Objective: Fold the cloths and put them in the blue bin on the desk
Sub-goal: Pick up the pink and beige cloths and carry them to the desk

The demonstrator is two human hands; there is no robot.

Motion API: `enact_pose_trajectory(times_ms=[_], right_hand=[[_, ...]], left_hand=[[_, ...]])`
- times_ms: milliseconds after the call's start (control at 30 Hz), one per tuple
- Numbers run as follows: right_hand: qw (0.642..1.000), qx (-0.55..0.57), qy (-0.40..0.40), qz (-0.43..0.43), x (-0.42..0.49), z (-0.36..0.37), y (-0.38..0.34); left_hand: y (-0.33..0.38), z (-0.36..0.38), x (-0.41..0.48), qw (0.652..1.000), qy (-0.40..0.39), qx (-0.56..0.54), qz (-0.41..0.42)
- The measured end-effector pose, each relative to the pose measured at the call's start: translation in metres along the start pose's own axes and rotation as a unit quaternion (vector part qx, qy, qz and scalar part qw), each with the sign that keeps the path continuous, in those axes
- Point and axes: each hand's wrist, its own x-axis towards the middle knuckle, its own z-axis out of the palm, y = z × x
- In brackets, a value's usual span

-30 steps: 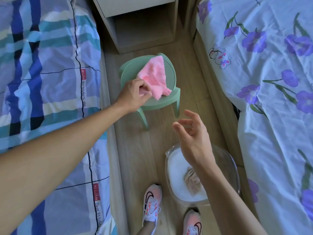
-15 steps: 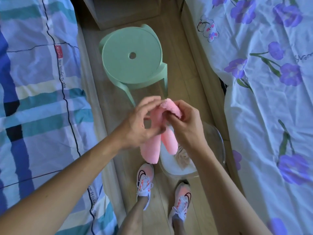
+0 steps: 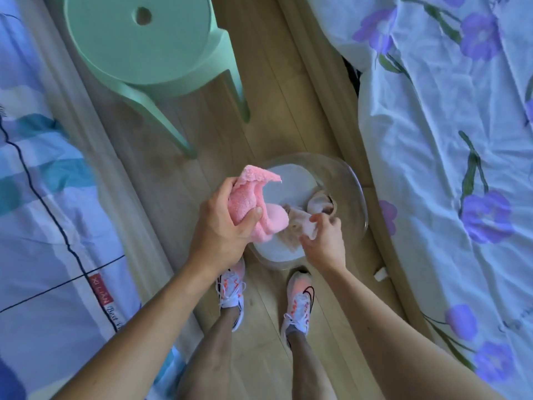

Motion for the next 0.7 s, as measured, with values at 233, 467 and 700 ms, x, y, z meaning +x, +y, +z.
enact_pose_trajectory(times_ms=[233,467,700], right_hand=[[0.963,-0.254,0.016,-0.092,0.053,0.065,0.035],[0.974,-0.178,0.1,-0.095,0.074,0.069,0.05],[0.978,0.039,0.158,-0.129,0.002,-0.026,0.015]], left_hand=[[-0.04,0.018,0.002,1.0,0.001,-0.018,-0.014],[-0.058,0.02,-0.006,1.0,-0.013,0.016,-0.023],[-0.001,0.003,-0.027,0.999,-0.003,0.033,-0.019]])
